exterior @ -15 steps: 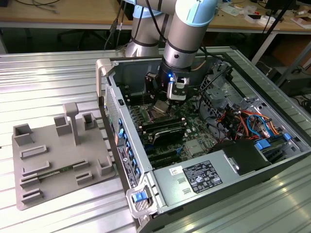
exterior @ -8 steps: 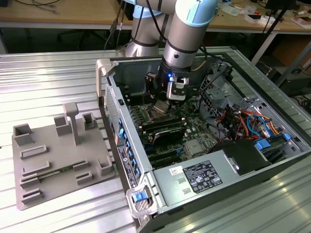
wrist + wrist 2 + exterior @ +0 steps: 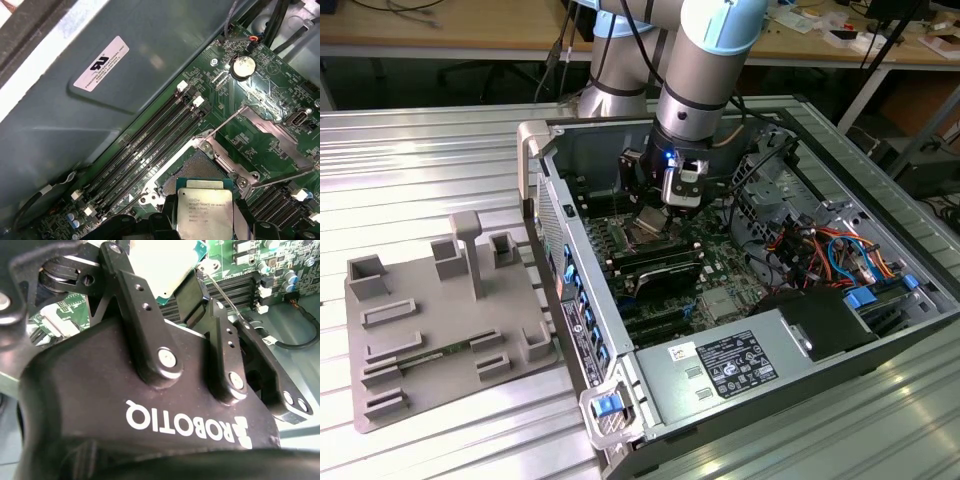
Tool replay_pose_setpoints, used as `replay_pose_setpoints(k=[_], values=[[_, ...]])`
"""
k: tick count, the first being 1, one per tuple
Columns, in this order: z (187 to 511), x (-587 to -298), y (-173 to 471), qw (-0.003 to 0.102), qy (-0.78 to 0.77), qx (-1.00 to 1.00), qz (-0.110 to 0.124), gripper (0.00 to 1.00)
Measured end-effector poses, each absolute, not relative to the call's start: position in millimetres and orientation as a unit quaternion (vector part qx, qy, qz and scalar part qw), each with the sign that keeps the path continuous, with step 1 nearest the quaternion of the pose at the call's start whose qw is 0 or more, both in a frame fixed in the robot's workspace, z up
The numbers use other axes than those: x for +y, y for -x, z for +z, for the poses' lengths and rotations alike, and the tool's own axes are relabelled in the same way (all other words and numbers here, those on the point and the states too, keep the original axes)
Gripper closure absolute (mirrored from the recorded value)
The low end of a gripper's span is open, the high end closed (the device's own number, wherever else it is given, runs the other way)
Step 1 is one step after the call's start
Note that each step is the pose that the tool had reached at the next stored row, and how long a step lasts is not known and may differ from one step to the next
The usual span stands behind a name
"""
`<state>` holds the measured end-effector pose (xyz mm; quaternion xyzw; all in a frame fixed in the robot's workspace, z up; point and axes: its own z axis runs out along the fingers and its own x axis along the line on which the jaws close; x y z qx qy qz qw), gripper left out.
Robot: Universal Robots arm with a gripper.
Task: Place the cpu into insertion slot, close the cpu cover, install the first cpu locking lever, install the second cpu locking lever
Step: 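Place the cpu into insertion slot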
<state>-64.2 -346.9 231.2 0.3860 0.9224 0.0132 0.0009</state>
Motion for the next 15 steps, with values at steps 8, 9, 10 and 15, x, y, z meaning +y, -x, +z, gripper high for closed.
replay_pose_setpoints(k=[8,9,10,15], values=[[231.1,-346.9,64.2,0.001,-0.395,0.919,0.013,0.45],[231.1,-346.9,64.2,0.001,-0.396,0.918,0.013,0.45],[231.1,-346.9,64.2,0.001,-0.397,0.918,0.013,0.45],[231.0,-346.9,64.2,0.001,-0.403,0.915,0.013,0.45]])
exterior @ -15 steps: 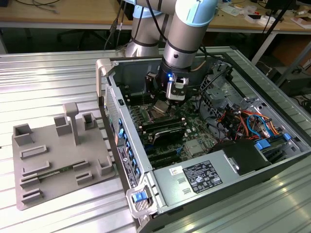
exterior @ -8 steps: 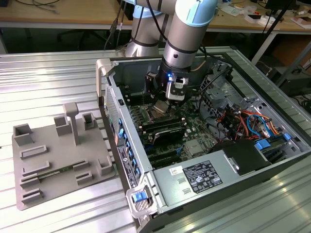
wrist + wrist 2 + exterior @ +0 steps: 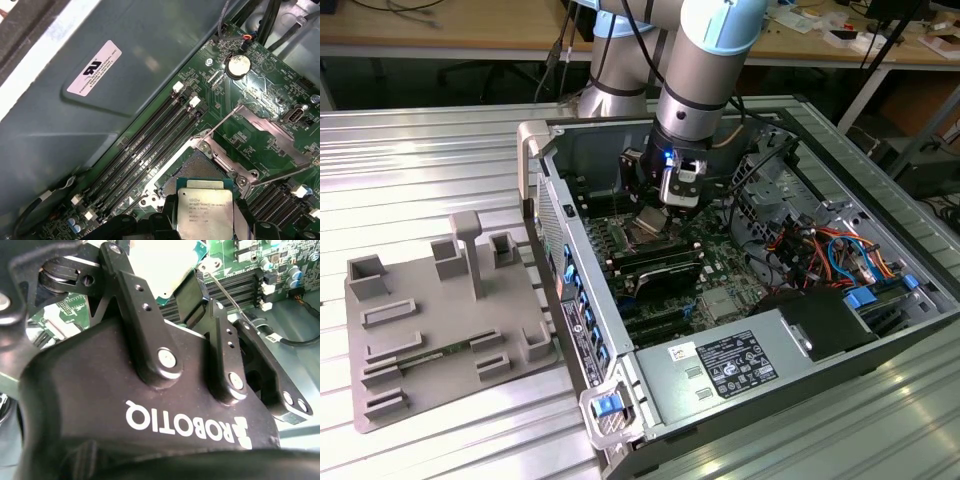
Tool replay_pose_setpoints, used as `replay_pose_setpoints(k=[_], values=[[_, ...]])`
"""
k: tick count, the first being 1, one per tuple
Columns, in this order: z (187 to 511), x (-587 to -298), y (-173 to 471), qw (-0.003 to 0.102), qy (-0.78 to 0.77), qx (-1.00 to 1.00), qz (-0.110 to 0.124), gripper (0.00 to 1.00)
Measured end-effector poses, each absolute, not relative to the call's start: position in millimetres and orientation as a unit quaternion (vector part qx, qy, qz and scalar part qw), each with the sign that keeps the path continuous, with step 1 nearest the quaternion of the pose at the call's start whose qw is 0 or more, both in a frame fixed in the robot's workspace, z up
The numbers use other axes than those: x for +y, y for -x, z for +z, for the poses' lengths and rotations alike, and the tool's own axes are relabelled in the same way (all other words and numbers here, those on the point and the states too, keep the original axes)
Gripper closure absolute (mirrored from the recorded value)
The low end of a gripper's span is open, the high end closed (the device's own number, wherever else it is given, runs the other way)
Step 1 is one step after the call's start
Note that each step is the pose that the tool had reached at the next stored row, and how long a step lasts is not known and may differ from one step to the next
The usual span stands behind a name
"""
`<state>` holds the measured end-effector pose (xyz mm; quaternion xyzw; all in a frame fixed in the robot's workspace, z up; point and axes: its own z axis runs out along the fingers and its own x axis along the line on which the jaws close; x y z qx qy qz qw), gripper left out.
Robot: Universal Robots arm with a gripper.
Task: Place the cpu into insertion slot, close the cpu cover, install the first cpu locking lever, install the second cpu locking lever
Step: 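Place the cpu into insertion slot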
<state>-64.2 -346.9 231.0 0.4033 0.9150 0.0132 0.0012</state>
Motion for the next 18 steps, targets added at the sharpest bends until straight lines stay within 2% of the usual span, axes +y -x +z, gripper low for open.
replay_pose_setpoints(k=[18], values=[[230.9,-346.9,64.2,0.001,-0.427,0.904,0.013,0.45]])
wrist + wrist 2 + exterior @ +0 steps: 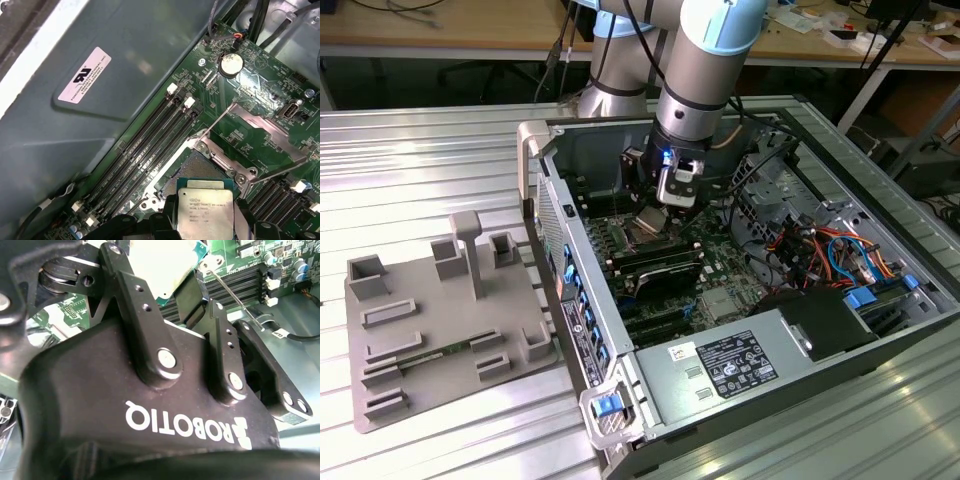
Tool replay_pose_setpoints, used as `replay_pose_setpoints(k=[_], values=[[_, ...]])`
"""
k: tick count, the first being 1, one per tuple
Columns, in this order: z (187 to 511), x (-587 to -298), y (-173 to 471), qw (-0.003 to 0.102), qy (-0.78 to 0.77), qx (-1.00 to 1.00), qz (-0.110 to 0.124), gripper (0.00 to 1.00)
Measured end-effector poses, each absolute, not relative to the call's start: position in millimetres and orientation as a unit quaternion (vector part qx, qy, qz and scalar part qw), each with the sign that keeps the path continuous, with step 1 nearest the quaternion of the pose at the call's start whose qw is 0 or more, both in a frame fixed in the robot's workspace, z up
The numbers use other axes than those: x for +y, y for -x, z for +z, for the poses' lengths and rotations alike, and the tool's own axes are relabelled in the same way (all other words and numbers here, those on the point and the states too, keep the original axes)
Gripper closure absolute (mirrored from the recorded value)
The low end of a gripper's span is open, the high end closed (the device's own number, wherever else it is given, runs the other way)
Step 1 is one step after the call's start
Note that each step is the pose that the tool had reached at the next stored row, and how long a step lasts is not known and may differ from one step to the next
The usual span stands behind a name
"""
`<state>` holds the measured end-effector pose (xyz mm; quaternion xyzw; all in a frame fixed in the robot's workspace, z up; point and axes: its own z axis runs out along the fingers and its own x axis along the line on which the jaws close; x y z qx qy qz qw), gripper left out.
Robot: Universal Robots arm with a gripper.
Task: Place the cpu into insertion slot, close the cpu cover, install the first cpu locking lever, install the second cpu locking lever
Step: 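Place the cpu into insertion slot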
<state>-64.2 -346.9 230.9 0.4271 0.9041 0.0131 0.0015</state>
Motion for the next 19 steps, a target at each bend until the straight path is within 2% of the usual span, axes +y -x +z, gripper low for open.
replay_pose_setpoints(k=[19], values=[[230.7,-346.9,64.2,0.002,-0.448,0.894,0.013,0.45]])
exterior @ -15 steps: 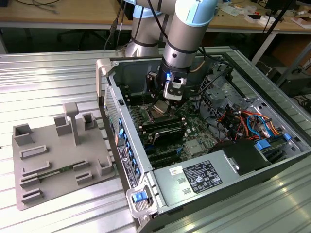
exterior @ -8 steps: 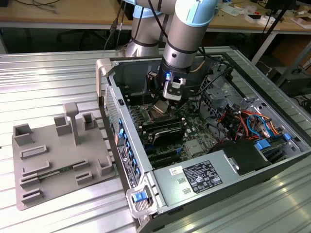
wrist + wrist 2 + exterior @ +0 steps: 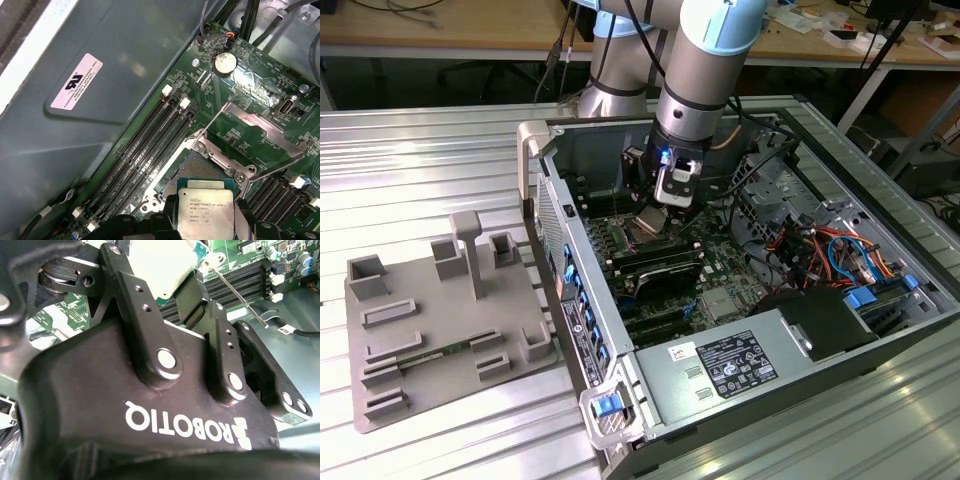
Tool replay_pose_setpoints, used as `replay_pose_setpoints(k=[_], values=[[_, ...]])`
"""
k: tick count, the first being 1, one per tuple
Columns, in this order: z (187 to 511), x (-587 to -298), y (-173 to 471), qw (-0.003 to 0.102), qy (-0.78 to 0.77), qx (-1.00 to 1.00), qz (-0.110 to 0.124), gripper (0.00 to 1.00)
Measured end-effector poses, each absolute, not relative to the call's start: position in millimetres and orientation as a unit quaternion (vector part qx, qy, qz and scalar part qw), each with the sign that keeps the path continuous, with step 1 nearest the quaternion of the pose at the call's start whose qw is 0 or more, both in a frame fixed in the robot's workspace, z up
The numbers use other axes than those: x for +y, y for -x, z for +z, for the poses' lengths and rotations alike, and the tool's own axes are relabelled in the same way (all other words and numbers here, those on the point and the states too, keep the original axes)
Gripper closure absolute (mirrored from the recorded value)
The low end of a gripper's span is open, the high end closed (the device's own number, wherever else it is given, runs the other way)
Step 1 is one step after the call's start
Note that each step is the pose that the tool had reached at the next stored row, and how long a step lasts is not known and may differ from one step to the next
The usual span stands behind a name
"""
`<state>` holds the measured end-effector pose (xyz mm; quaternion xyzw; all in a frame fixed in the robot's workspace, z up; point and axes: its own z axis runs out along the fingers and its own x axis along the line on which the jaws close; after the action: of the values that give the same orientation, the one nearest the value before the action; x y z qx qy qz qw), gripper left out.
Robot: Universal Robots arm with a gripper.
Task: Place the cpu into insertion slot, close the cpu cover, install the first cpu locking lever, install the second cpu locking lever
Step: 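Place the cpu into insertion slot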
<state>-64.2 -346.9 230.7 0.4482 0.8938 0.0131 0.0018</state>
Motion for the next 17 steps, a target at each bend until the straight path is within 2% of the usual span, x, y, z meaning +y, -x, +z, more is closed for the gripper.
replay_pose_setpoints(k=[17], values=[[230.5,-346.9,64.2,0.002,-0.466,0.885,0.013,0.45]])
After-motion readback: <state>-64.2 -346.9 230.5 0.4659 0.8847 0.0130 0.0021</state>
